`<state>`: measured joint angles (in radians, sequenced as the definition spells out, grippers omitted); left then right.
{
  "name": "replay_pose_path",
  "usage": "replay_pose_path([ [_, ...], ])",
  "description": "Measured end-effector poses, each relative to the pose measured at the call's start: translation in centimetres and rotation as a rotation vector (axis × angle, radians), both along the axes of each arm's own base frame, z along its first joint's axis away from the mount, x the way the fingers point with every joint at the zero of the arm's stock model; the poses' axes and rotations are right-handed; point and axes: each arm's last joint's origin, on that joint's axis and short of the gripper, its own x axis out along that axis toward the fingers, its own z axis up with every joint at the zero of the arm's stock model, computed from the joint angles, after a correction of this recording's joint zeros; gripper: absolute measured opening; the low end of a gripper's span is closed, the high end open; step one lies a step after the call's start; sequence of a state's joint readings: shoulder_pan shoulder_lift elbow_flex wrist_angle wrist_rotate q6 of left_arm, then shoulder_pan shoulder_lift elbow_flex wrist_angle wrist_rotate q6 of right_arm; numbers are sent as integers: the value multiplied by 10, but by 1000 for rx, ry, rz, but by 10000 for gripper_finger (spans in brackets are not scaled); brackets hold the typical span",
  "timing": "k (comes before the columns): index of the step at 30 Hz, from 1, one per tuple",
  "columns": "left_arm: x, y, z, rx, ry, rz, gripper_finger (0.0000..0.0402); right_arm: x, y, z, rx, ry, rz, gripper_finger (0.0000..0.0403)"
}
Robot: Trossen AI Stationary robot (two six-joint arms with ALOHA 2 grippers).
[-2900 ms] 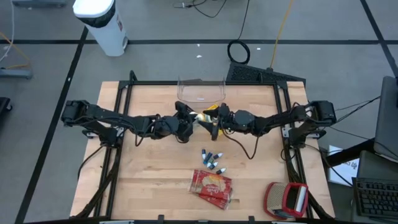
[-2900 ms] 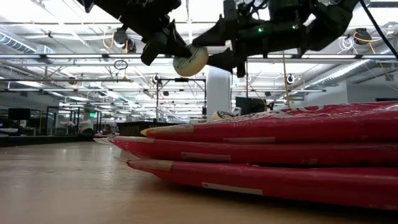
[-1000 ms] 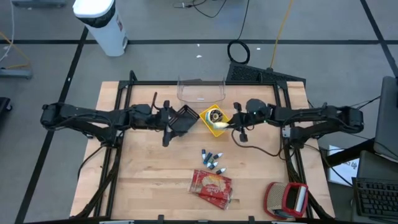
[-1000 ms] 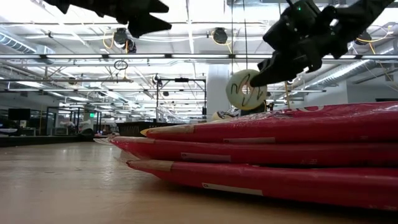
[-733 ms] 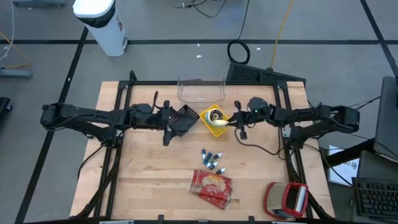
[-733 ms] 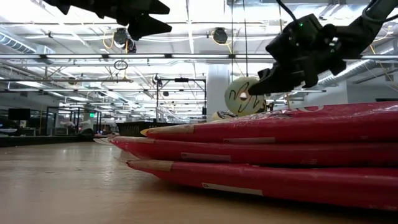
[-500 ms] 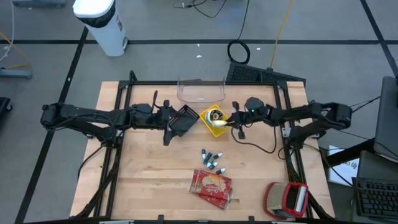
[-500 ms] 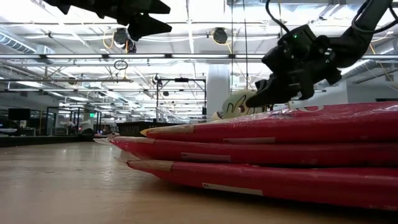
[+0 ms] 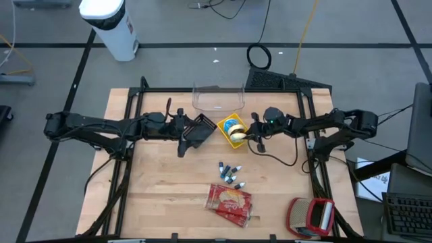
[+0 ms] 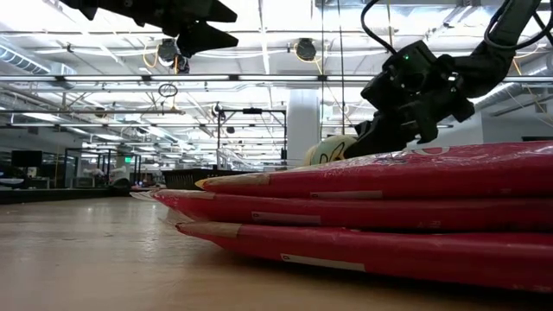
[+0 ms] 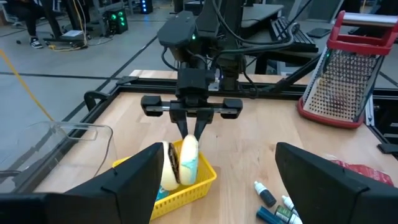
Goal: Pick & Place Food Item
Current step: Put the blue donut into the yellow bin, then put the purple bottle into the black bin
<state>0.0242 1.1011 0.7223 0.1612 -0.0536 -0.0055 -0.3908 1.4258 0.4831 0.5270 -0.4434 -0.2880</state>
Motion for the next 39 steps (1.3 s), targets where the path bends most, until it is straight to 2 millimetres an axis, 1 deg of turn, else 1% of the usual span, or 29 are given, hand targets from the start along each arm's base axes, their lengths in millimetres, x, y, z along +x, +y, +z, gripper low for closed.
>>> replay_pose_path([
  [5, 0, 0, 0, 0, 0, 0, 311, 0, -3, 0, 51, 21, -120, 67],
  [12, 0, 0, 0, 7, 1, -1, 307, 0, -5, -1, 121, 33, -259, 142],
  [16, 0, 0, 0, 8, 3, -1, 307, 0, -5, -1, 196, 34, -290, 175],
  [19, 0, 0, 0, 9, 4, -2, 312, -1, -3, 2, 209, 29, -269, 191],
  [26, 0, 0, 0, 10, 4, -1, 313, -4, 1, 10, 204, 14, -253, 203],
  [30, 0, 0, 0, 24, 5, -4, 307, -5, 1, 23, 200, -54, -252, 202],
  [36, 0, 0, -2, 26, 27, -5, 311, -8, 3, 44, 381, -181, -312, 195],
  [39, -1, 0, -3, 24, 34, -5, 315, -10, 6, 55, 454, -233, -246, 195],
])
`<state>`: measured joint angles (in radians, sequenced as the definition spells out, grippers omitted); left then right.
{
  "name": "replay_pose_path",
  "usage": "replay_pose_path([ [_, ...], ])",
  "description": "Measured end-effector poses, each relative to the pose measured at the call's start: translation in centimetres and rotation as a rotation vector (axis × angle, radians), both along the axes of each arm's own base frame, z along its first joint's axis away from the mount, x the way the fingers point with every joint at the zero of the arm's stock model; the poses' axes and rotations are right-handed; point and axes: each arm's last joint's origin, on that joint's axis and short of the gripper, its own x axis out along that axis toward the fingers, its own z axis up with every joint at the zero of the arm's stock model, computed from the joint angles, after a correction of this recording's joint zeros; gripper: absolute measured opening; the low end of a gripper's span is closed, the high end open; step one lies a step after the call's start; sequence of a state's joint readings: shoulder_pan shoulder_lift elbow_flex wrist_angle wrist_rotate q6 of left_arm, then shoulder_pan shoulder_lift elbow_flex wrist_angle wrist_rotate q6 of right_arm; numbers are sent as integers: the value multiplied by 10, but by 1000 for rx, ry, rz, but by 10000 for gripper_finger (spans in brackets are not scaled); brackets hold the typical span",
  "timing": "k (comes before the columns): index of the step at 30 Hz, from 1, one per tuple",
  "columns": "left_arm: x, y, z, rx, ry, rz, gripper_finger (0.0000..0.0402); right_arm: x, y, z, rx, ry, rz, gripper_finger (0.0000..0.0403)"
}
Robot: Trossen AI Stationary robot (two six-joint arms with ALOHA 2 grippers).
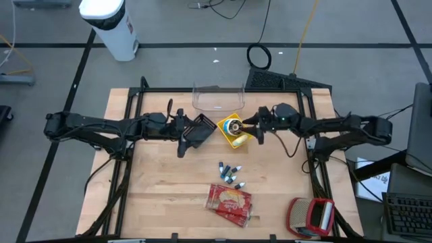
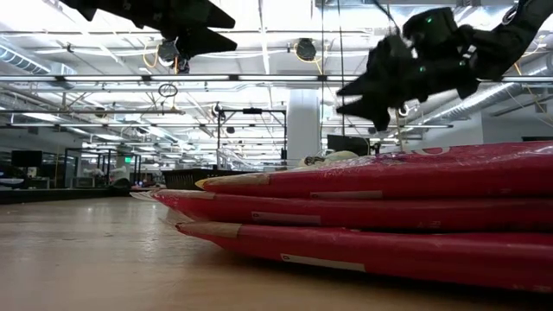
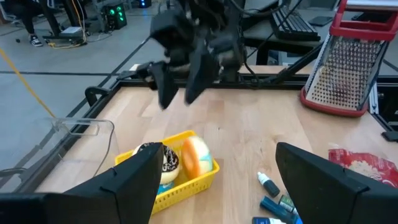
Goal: Pick & Place Food Item
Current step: Put the purple bottle into the black bin
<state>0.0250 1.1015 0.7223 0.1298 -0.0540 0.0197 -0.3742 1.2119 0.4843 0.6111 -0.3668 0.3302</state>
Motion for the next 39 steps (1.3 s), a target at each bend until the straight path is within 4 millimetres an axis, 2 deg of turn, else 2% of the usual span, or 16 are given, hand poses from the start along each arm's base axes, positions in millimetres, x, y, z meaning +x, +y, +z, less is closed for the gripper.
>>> replay_pose_path([
  [5, 0, 0, 0, -24, 0, 5, 314, 5, 21, 11, -2, -99, 140, 194],
  [10, 0, -1, -1, -29, 7, 3, 306, 11, 51, 21, -87, -201, 264, 194],
  [13, 0, -3, -2, -29, 15, -6, 307, 14, 72, 19, -167, -190, 249, 194],
  [19, -1, -4, -3, -32, 30, -11, 314, 22, 113, -9, -268, -44, 217, 194],
  [24, -1, -4, -3, -49, 30, -7, 310, 27, 134, -44, -367, 131, 201, 189],
  [31, -1, -4, -3, -57, 27, -4, 308, 32, 137, -85, -420, 302, 192, 174],
  [39, -1, -4, -3, -85, 23, 4, 316, 33, 138, -108, -440, 376, 208, 169],
])
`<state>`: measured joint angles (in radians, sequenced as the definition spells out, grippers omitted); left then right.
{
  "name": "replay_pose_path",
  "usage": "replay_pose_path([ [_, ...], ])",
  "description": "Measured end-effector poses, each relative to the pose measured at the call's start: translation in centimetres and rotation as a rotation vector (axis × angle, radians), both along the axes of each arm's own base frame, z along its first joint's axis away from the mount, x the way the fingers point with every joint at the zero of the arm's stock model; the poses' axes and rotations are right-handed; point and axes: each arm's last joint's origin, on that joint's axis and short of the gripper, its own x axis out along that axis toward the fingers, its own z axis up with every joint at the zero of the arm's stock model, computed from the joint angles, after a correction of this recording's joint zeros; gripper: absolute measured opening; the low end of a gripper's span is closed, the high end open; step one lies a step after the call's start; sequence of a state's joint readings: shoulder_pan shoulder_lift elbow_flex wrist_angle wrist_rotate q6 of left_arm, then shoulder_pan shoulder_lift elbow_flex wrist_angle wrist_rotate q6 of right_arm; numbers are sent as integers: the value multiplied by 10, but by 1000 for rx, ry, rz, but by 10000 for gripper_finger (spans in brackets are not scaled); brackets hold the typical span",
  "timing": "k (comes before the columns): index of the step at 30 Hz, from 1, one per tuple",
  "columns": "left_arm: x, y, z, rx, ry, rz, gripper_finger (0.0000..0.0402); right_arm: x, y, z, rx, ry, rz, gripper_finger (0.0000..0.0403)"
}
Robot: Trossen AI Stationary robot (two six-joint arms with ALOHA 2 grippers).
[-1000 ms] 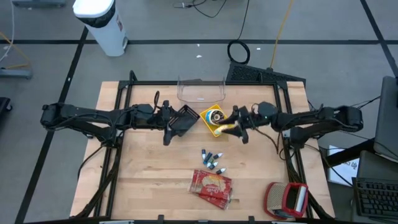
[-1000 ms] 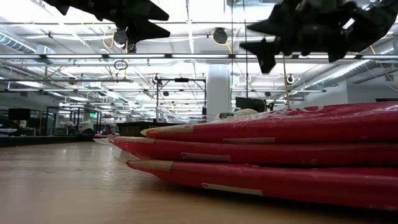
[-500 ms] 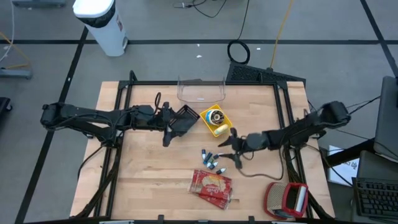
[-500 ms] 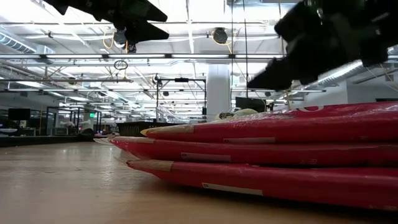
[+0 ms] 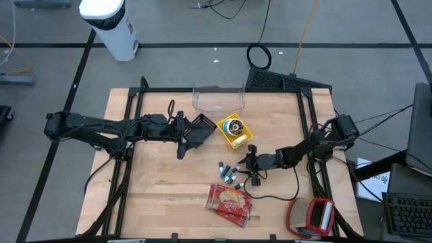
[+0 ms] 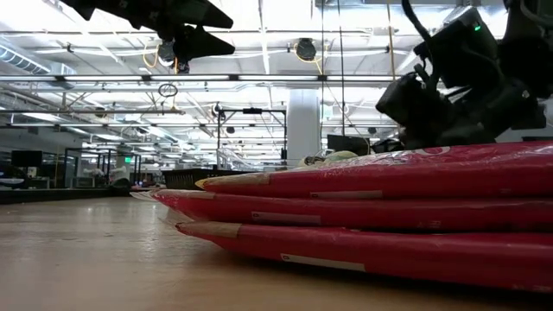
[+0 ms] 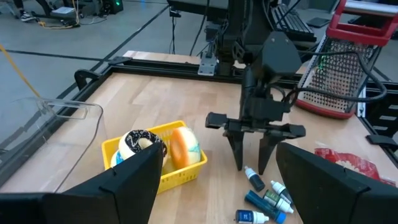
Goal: Pick & Place Food Item
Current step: Put the purple bottle into the black bin
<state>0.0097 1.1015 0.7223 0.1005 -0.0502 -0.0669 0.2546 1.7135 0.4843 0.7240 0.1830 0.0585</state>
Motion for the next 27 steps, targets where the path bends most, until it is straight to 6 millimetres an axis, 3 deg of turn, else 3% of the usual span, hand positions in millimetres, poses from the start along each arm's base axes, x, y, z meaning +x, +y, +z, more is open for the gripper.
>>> replay_pose_path([
  [12, 0, 0, 0, -2, -1, 1, 301, 2, 1, -7, -3, 3, 32, 152],
  [24, 0, 0, 0, -1, -1, 3, 298, 2, 2, -6, 8, -7, 62, 53],
  [27, 0, 0, 0, -1, -1, 2, 302, 2, 2, -5, 8, -11, 62, 44],
])
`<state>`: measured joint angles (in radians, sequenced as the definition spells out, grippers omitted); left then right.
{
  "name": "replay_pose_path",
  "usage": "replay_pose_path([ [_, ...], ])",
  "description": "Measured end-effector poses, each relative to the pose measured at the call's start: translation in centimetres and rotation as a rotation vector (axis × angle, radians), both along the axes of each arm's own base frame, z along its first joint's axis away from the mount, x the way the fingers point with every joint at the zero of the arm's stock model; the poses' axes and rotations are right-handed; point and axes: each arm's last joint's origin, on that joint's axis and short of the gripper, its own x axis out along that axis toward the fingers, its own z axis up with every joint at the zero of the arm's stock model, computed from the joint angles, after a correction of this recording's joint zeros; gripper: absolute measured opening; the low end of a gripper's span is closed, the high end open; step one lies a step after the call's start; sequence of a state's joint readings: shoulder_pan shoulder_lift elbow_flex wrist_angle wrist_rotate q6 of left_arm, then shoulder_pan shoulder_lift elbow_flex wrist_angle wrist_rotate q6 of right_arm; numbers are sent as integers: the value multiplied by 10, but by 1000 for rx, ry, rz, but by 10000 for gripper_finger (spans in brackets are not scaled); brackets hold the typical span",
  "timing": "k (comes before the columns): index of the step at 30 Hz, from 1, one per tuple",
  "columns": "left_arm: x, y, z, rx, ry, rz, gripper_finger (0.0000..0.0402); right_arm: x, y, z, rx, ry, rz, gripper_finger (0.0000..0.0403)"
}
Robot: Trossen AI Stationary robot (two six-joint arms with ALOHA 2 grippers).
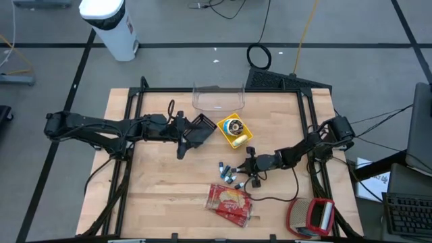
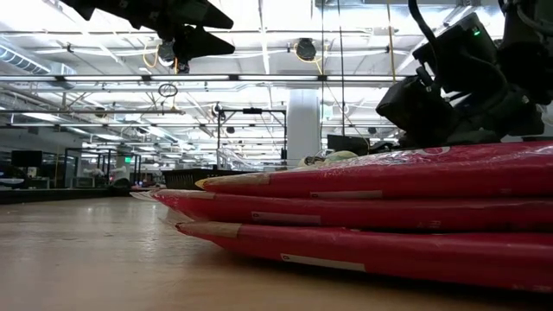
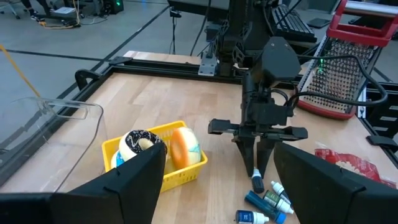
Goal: Pick & Place Food Item
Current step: Put the purple bottle into the black bin
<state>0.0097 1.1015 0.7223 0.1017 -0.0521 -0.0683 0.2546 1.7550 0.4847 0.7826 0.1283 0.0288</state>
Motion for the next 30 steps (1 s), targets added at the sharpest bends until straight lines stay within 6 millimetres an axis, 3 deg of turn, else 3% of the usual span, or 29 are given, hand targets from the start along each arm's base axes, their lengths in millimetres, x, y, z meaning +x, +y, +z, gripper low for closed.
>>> replay_pose_path([
  [6, 0, 0, 1, -38, -11, 11, 299, 0, 1, 18, 11, -68, 5, 58],
  [14, 10, 0, -1, -210, -60, 53, 309, -8, -2, 75, -155, -304, 14, 49],
  [20, 42, 0, -22, -314, -131, 72, 305, -17, -12, 104, -441, -395, -130, 54],
  [26, 71, 2, -38, -318, -287, 51, 299, -16, -17, 116, -604, -383, -247, 55],
  [30, 87, 6, -41, -329, -287, 63, 304, -9, -16, 122, -682, -341, -266, 56],
])
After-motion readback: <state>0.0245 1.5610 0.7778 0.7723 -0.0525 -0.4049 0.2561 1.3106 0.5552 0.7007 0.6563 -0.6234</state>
